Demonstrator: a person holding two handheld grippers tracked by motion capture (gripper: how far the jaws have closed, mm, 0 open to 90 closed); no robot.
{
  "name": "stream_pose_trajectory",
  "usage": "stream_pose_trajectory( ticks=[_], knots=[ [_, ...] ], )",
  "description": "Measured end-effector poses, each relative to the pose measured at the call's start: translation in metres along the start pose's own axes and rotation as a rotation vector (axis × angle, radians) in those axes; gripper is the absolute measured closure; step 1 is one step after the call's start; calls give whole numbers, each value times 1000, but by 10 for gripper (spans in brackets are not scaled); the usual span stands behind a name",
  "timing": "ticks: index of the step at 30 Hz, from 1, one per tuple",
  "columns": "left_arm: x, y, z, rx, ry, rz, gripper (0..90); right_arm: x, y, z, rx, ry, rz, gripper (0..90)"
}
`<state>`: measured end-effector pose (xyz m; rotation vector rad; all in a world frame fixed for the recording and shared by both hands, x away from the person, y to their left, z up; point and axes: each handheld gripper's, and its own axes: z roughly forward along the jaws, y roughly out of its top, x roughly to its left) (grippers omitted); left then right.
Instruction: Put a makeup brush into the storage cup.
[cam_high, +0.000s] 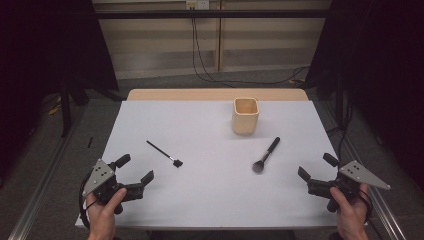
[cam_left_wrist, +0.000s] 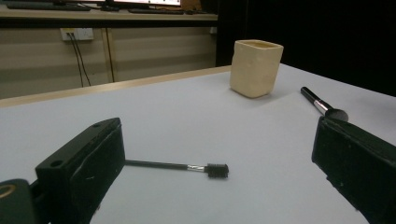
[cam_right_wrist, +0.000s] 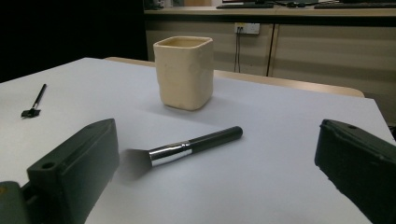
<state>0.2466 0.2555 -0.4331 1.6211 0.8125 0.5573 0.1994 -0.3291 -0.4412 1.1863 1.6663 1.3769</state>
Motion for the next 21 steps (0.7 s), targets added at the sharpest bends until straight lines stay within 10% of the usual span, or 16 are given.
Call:
stream_pose_trajectory(
  ticks=[21],
  knots=[
    [0,9,-1,-9,24,-1,26,3,0,6,12,24,6,0]
  ],
)
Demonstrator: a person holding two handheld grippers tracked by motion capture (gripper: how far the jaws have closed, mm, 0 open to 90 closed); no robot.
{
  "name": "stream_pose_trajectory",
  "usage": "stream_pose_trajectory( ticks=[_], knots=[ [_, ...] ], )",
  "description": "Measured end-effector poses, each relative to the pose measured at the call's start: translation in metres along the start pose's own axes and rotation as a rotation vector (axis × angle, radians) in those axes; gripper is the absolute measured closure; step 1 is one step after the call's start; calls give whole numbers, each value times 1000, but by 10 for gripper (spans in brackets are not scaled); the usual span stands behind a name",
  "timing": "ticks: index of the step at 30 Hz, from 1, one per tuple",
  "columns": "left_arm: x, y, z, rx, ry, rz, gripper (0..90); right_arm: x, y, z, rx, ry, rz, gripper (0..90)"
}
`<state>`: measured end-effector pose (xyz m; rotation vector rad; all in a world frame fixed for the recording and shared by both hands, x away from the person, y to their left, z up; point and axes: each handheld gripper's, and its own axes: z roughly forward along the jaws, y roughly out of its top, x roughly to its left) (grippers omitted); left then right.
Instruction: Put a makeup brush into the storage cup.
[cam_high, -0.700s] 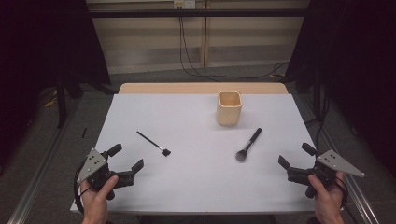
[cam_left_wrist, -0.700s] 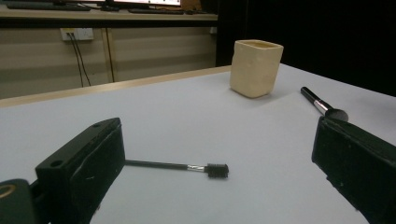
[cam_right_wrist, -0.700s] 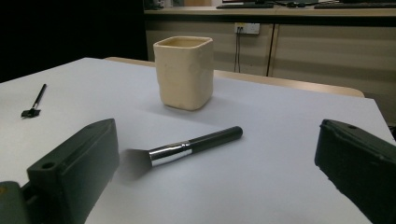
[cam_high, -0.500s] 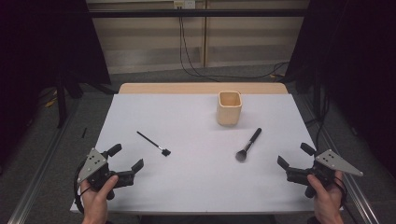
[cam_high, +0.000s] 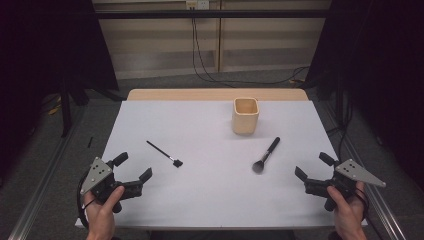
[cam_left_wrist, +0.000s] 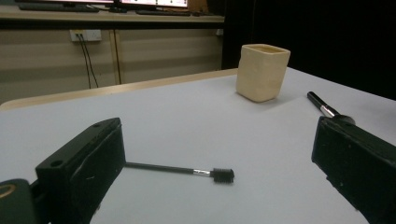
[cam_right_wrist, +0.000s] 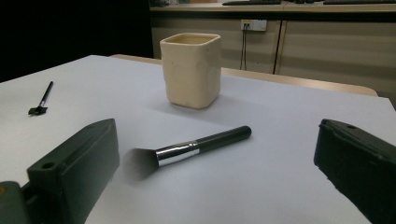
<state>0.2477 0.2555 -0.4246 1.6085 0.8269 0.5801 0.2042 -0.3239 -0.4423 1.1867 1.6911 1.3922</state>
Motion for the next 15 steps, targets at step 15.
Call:
stream_pose_trajectory(
  ticks=[15],
  knots=[
    [-5,17,23,-16,-29,34,22,-2,-1,2,7,13,1,0]
  ],
)
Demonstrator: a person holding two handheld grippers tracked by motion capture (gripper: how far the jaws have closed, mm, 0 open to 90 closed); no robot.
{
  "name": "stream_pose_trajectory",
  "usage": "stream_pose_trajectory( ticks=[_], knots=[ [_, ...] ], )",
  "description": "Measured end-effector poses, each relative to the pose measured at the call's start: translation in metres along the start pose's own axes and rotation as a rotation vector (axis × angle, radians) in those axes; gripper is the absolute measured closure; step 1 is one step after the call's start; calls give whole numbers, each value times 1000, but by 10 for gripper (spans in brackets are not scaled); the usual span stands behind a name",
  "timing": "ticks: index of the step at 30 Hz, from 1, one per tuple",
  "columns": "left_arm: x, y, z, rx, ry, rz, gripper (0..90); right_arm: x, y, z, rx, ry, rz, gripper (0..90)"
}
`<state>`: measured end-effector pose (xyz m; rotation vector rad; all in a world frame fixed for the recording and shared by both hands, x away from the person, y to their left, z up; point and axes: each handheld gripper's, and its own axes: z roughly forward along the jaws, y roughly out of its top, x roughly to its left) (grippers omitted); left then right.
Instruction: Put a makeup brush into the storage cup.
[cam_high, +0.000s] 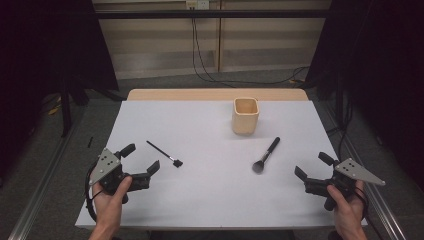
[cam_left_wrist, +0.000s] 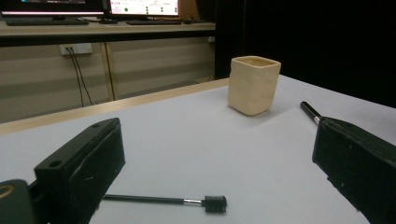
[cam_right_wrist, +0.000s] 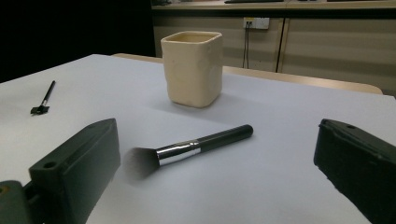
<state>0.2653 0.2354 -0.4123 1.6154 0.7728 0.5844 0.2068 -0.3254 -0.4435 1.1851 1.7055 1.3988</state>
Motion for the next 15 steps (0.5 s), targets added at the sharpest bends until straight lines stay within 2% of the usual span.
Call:
stream_pose_trajectory(
  ticks=[3,6,7,9,11,12,13,14,15],
  knots=[
    [4,1,6,5,-7,18,22,0,-1,1,7,13,3,1],
    [6,5,11,-3,-9,7,23,1,-1,1,8,14,2,1],
    [7,6,12,-2,-10,23,23,1,-1,1,11,15,1,1],
    [9,9,17,-17,-12,21,24,1,-1,0,13,17,0,1],
    [13,12,22,-18,3,48,27,2,-1,0,8,20,7,1],
    [15,13,24,-25,3,32,26,2,-1,0,7,20,8,2],
    [18,14,30,-30,-17,6,26,2,-1,0,7,20,6,2],
    [18,14,30,-30,-17,6,26,2,-1,0,7,20,6,2],
    [19,15,33,-22,-12,26,27,2,-1,-1,7,20,7,2]
  ],
)
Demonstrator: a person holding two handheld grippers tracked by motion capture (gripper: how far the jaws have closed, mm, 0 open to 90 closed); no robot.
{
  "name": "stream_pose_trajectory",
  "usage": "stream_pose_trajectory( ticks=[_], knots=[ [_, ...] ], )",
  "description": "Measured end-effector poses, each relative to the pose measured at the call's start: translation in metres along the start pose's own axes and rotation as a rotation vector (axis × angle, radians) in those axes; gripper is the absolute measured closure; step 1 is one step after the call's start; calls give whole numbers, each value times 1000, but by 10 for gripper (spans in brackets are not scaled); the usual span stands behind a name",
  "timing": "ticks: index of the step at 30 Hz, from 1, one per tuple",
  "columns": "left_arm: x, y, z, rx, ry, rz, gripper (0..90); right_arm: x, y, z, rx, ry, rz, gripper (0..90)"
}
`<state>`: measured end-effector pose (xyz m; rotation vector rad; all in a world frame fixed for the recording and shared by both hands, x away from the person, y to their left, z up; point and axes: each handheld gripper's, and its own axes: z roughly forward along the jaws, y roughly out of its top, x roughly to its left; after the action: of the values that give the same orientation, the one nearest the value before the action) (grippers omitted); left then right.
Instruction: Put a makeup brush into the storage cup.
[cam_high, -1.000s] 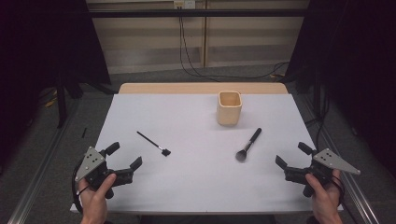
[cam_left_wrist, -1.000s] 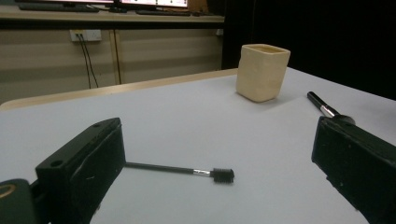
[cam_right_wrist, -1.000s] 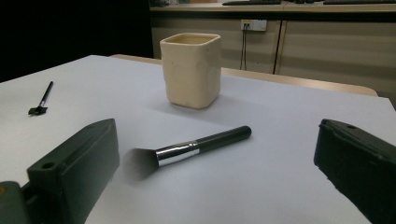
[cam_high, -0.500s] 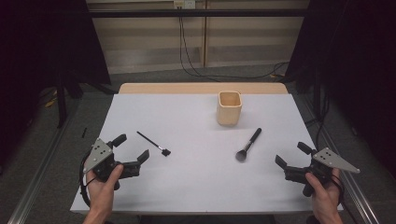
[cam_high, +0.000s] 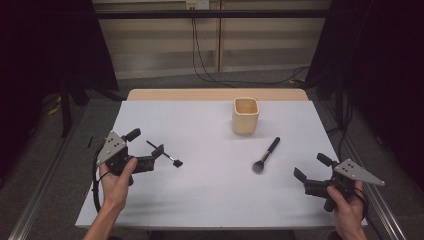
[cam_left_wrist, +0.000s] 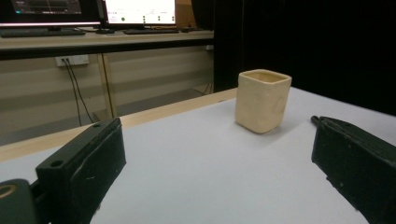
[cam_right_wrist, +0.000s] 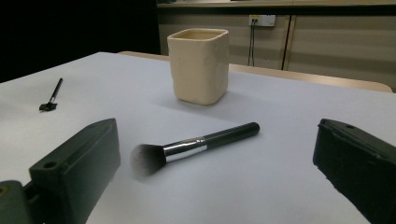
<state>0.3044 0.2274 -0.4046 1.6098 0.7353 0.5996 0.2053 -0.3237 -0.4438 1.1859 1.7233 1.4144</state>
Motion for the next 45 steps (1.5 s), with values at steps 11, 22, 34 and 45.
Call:
stream_pose_trajectory(
  ticks=[11,22,34,45],
  knots=[
    [7,1,24,29,7,10,28,2,1,1,0,8,-5,1],
    [18,6,44,54,3,-6,32,2,1,5,9,21,-17,2],
    [30,26,70,41,8,18,26,2,1,5,7,20,-14,1],
    [42,32,93,58,9,9,19,3,1,5,11,31,-7,3]
  ],
)
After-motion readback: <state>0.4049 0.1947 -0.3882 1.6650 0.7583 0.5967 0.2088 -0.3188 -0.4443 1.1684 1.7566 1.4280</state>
